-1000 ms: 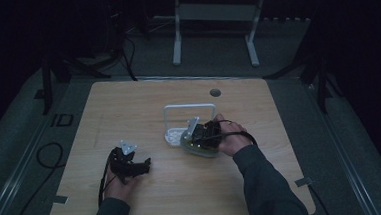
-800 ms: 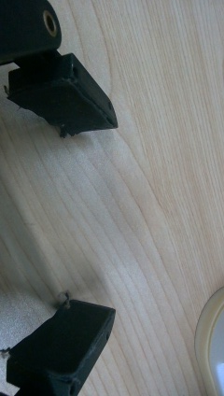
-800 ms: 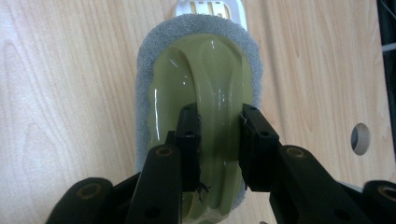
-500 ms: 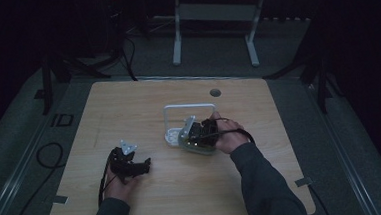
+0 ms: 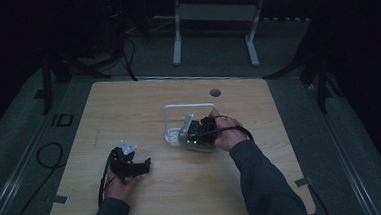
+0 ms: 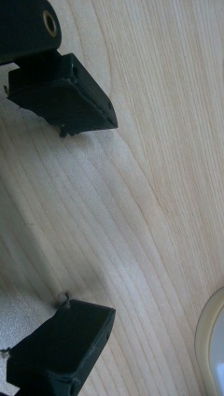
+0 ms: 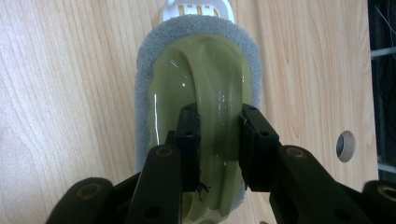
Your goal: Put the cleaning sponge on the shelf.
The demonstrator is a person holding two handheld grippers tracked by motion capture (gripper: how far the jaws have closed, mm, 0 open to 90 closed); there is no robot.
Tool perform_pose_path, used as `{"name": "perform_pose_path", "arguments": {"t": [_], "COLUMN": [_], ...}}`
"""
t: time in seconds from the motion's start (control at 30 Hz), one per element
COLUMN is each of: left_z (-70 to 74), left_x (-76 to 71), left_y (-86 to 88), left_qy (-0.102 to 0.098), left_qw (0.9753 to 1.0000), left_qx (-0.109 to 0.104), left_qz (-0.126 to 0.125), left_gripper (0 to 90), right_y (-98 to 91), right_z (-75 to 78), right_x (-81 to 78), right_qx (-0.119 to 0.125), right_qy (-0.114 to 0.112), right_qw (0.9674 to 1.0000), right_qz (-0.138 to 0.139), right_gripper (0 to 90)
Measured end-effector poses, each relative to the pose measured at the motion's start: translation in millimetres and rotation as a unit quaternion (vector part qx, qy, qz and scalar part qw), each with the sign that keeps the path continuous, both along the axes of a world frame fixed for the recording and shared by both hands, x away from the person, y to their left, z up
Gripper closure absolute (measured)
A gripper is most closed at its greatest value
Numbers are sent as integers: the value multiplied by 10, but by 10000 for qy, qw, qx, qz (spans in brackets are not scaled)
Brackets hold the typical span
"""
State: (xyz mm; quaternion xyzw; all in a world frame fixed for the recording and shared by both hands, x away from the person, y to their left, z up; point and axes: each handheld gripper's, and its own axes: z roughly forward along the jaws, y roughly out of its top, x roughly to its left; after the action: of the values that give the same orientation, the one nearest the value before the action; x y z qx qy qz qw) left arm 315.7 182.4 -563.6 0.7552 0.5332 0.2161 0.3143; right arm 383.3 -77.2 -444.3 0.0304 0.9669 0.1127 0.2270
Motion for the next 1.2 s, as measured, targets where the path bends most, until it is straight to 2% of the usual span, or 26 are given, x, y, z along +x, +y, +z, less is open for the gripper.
{"name": "perform_pose_path", "arguments": {"t": [0.23,1.03,1.2], "left_z": [1,0,0], "left_x": [0,0,0], "left_y": [0,0,0], "left_qy": [6,0,1], "left_qw": [10000,10000,10000], "left_qx": [-1,0,0], "left_qz": [0,3,2], "left_gripper": [95,95,95], "right_y": [66,137,173], "right_z": [34,-48,-12], "right_x": [16,102,103], "right_qx": [20,-98,-141], "right_qy": [-14,65,-22], "right_qw": [10000,9997,9996], "right_qz": [91,209,255], "right_gripper": [718,718,718]}}
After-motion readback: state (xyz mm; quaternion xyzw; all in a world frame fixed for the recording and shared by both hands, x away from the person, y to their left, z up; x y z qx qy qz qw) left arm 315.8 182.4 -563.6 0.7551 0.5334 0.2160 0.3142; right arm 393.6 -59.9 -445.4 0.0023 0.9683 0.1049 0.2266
